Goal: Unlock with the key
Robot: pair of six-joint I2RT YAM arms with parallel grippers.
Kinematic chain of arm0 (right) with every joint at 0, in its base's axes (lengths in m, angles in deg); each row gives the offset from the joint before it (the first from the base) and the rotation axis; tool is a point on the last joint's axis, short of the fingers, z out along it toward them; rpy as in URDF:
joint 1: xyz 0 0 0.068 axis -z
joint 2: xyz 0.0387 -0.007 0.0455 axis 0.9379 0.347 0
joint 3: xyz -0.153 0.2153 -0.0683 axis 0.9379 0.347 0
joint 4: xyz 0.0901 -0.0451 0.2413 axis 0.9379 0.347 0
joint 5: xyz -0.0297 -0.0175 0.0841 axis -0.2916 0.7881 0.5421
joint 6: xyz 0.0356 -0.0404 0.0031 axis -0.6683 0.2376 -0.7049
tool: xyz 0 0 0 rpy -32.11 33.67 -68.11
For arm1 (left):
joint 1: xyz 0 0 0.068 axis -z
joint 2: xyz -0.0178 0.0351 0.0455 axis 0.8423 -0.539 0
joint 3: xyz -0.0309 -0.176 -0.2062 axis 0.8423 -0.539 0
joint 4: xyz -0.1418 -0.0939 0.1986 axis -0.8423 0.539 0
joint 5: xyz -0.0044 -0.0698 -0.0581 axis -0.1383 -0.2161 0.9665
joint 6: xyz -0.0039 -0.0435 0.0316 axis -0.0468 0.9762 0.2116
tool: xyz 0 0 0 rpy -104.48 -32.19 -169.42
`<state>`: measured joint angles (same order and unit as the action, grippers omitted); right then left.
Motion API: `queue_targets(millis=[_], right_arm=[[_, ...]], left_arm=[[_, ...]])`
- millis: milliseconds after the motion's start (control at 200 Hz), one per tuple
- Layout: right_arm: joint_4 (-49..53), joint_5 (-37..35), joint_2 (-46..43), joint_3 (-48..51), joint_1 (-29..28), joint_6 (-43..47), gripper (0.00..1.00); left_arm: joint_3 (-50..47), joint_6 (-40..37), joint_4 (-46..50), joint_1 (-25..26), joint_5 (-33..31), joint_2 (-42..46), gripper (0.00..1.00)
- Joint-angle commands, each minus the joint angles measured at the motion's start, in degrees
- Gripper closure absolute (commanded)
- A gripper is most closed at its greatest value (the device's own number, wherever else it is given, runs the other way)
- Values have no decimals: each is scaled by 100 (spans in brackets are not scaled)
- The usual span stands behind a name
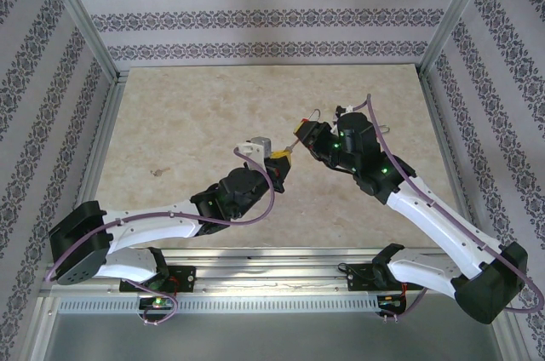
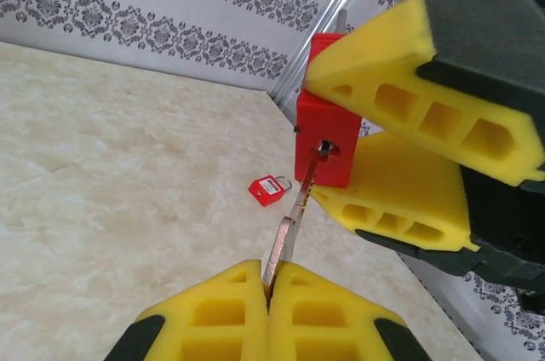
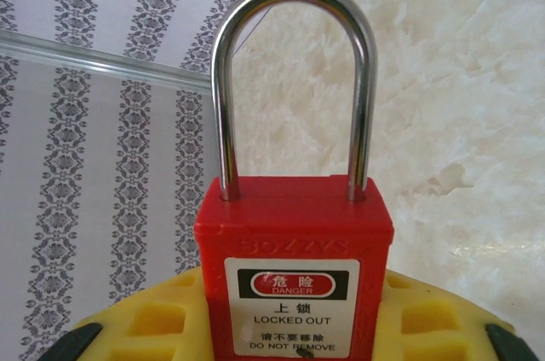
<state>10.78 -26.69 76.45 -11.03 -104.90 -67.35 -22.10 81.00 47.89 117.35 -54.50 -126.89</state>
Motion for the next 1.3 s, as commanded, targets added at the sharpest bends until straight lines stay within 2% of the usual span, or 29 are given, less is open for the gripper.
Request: queue_targets(millis=[0, 794, 1134, 1299], right_arm=[[-357, -126, 7, 38, -98, -51, 86], [-590, -171, 47, 242, -259, -77, 87], [-945, -437, 85, 416, -565, -227, 89], [-1041, -400, 65, 575, -637, -235, 91]], left_arm=[[184, 107, -371, 77, -104, -55, 100], [115, 185, -656, 68, -185, -21, 100], [384, 328, -920, 68, -113, -362, 100], [356, 233, -854, 42, -154, -206, 100]])
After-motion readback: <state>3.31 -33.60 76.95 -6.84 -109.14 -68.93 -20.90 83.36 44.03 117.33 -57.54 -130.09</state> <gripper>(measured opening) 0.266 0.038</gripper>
